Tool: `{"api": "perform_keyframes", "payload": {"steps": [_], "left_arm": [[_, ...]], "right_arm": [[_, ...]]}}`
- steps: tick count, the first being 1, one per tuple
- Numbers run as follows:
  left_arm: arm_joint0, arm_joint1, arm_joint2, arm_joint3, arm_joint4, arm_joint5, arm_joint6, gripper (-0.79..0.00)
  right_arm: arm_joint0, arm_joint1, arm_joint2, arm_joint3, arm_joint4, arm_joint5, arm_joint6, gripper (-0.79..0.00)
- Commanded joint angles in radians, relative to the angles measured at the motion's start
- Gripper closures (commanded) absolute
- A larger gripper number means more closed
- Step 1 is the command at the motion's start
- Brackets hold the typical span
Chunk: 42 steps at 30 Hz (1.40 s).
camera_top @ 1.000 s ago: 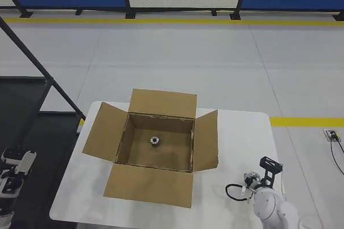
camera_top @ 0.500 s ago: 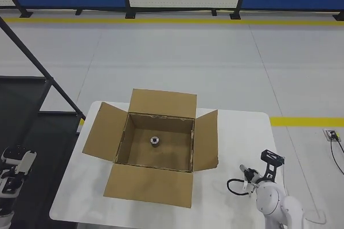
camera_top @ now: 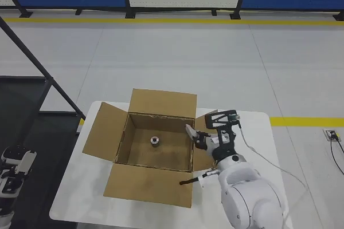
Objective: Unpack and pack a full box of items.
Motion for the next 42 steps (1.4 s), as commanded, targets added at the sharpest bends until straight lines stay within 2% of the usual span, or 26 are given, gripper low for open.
{"api": "perform_keyframes", "payload": {"steps": [1, 5, 9, 16, 18, 24, 37, 42], "left_arm": [[0.000, 0.000, 0.000, 0.000, 0.000, 0.000, 0.000, -0.785], [0.000, 0.000, 0.000, 0.000, 0.000, 0.000, 0.000, -0.785], [0.000, 0.000, 0.000, 0.000, 0.000, 0.000, 0.000, -0.785], [0.000, 0.000, 0.000, 0.000, 0.000, 0.000, 0.000, -0.785], [0.000, 0.000, 0.000, 0.000, 0.000, 0.000, 0.000, -0.785], [0.000, 0.000, 0.000, 0.000, 0.000, 0.000, 0.000, -0.785], [-0.001, 0.000, 0.003, -0.001, -0.001, 0.007, 0.001, -0.785], [-0.007, -0.001, 0.023, -0.024, 0.055, 0.013, 0.005, -0.785]], "right_arm": [[0.149, -0.020, -0.061, 0.154, 0.128, -0.044, 0.047, -0.785], [0.393, -0.067, -0.158, 0.505, 0.310, -0.105, 0.109, -0.785], [0.551, -0.121, -0.257, 0.827, 0.454, -0.147, 0.128, -0.785], [0.678, -0.221, -0.395, 1.235, 0.617, -0.223, 0.048, -0.785], [0.702, -0.249, -0.438, 1.325, 0.587, -0.174, 0.019, -0.785], [0.726, -0.327, -0.475, 1.507, 0.667, -0.161, -0.098, -0.785], [0.716, -0.332, -0.480, 1.518, 0.662, -0.163, -0.106, -0.785], [0.695, -0.348, -0.476, 1.567, 0.672, -0.210, -0.222, -0.785]]}}
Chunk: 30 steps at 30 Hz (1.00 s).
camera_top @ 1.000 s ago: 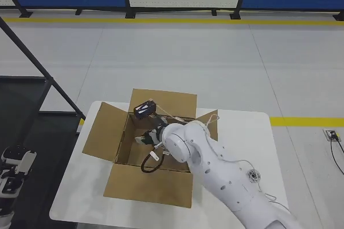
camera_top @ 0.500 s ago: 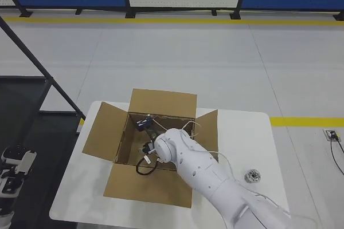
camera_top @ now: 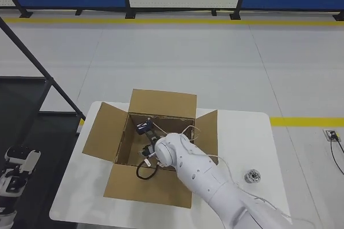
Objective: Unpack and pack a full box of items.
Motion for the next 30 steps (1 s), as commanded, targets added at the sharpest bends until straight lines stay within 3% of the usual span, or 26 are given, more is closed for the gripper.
{"api": "perform_keyframes", "payload": {"steps": [1, 8, 16, 17, 18, 19, 23, 30], "left_arm": [[0.002, -0.002, 0.010, -0.008, 0.016, -0.004, 0.010, -0.785], [0.027, -0.008, 0.014, -0.024, 0.004, 0.009, 0.032, -0.785], [0.055, -0.015, 0.016, -0.038, 0.026, 0.009, 0.054, -0.785], [0.057, -0.015, 0.016, -0.039, 0.028, 0.008, 0.055, -0.785], [0.058, -0.016, 0.016, -0.039, 0.028, 0.010, 0.058, -0.785], [0.059, -0.016, 0.016, -0.040, 0.031, 0.010, 0.059, -0.785], [0.066, -0.019, 0.015, -0.042, 0.035, 0.007, 0.065, -0.785], [0.076, -0.023, 0.003, -0.043, 0.036, 0.005, 0.076, -0.785]], "right_arm": [[-0.001, -0.009, -0.004, 0.039, -0.006, -0.013, -0.053, -0.785], [-0.006, -0.067, -0.041, 0.158, -0.057, 0.101, -0.186, -0.785], [-0.001, -0.110, -0.027, 0.265, -0.030, 0.089, -0.327, -0.785], [-0.002, -0.114, -0.026, 0.272, -0.030, 0.092, -0.343, -0.523], [-0.002, -0.117, -0.025, 0.280, -0.029, 0.097, -0.355, -0.329], [-0.002, -0.120, -0.022, 0.285, -0.026, 0.104, -0.371, -0.292], [-0.002, -0.130, -0.013, 0.305, -0.022, 0.125, -0.421, 0.000], [0.013, -0.138, -0.002, 0.333, -0.015, 0.075, -0.379, 0.000]]}}
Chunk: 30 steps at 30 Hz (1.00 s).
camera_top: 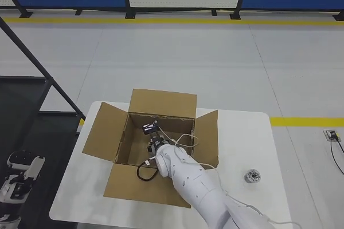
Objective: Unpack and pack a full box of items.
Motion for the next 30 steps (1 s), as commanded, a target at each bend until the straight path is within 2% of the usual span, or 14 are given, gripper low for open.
{"api": "perform_keyframes", "payload": {"steps": [1, 9, 16, 23, 30], "left_arm": [[0.001, -0.001, -0.003, 0.001, -0.001, 0.001, 0.003, -0.785], [-0.004, -0.004, -0.003, 0.001, 0.009, 0.002, 0.003, -0.785], [-0.018, -0.005, 0.008, 0.004, 0.020, 0.001, -0.005, -0.785], [-0.040, -0.003, 0.021, 0.009, 0.028, -0.004, -0.026, -0.785], [-0.061, -0.002, 0.035, 0.014, 0.033, -0.005, -0.040, -0.785]], "right_arm": [[0.006, 0.000, 0.004, 0.006, 0.002, -0.015, 0.012, 0.000], [0.016, 0.000, 0.012, 0.007, -0.008, -0.037, 0.010, 0.000], [0.036, 0.006, 0.013, -0.005, -0.037, -0.105, 0.001, 0.000], [0.047, 0.015, -0.010, -0.020, -0.110, -0.174, 0.091, 0.000], [0.038, 0.022, -0.011, -0.037, -0.144, -0.120, 0.158, 0.000]]}}
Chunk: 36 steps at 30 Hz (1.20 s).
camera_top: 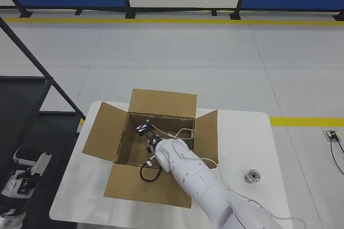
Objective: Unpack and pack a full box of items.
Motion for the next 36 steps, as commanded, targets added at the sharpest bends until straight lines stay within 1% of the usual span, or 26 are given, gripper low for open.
{"api": "perform_keyframes", "payload": {"steps": [1, 8, 10, 16, 18, 19, 20, 22, 23, 25, 28, 32, 33, 34, 35, 36], "left_arm": [[-0.004, 0.000, 0.003, 0.001, 0.002, 0.000, -0.003, -0.785], [-0.017, 0.001, 0.007, 0.006, 0.008, 0.007, -0.008, -0.785], [-0.019, 0.001, 0.010, 0.005, 0.011, 0.011, -0.010, -0.785], [-0.028, 0.001, 0.021, 0.001, 0.020, 0.014, -0.019, -0.785], [-0.030, 0.001, 0.023, 0.000, 0.022, 0.013, -0.022, -0.785], [-0.031, 0.001, 0.024, 0.000, 0.021, 0.014, -0.024, -0.785], [-0.032, 0.002, 0.025, 0.000, 0.021, 0.014, -0.025, -0.785], [-0.032, 0.002, 0.025, 0.000, 0.024, 0.013, -0.027, -0.785], [-0.032, 0.002, 0.026, 0.001, 0.024, 0.013, -0.027, -0.785], [-0.032, 0.001, 0.026, 0.002, 0.025, 0.012, -0.026, -0.785], [-0.028, 0.001, 0.024, 0.002, 0.024, 0.012, -0.021, -0.785], [-0.021, 0.000, 0.018, 0.001, 0.022, 0.013, -0.014, -0.785], [-0.018, -0.001, 0.017, 0.001, 0.022, 0.013, -0.012, -0.785], [-0.016, -0.001, 0.015, 0.000, 0.021, 0.013, -0.010, -0.785], [-0.014, -0.001, 0.013, 0.000, 0.021, 0.014, -0.006, -0.785], [-0.012, -0.002, 0.012, 0.001, 0.020, 0.014, -0.004, -0.785]], "right_arm": [[-0.002, 0.003, 0.004, -0.001, -0.002, 0.016, 0.018, 0.000], [-0.011, 0.015, 0.005, -0.027, -0.034, 0.019, 0.063, 0.000], [-0.011, 0.019, 0.006, -0.032, -0.043, 0.021, 0.093, 0.000], [-0.028, 0.038, 0.023, -0.071, -0.049, 0.003, 0.074, 0.000], [-0.034, 0.043, 0.028, -0.085, -0.052, 0.005, 0.082, -0.274], [-0.037, 0.045, 0.032, -0.091, -0.051, 0.007, 0.084, -0.345], [-0.039, 0.048, 0.035, -0.096, -0.052, 0.009, 0.085, -0.563], [-0.042, 0.053, 0.042, -0.106, -0.052, 0.013, 0.088, -0.542], [-0.045, 0.055, 0.046, -0.111, -0.051, 0.012, 0.086, -0.557], [-0.047, 0.060, 0.059, -0.117, -0.044, 0.024, 0.078, -0.622], [-0.050, 0.066, 0.071, -0.125, -0.041, 0.022, 0.076, -0.637], [-0.053, 0.069, 0.086, -0.124, -0.031, 0.020, 0.073, -0.600], [-0.051, 0.069, 0.089, -0.119, -0.031, 0.025, 0.079, -0.514], [-0.051, 0.068, 0.092, -0.117, -0.028, 0.033, 0.076, -0.449], [-0.053, 0.066, 0.093, -0.115, -0.027, 0.032, 0.073, -0.403], [-0.053, 0.064, 0.094, -0.109, -0.027, 0.040, 0.074, -0.388]]}}
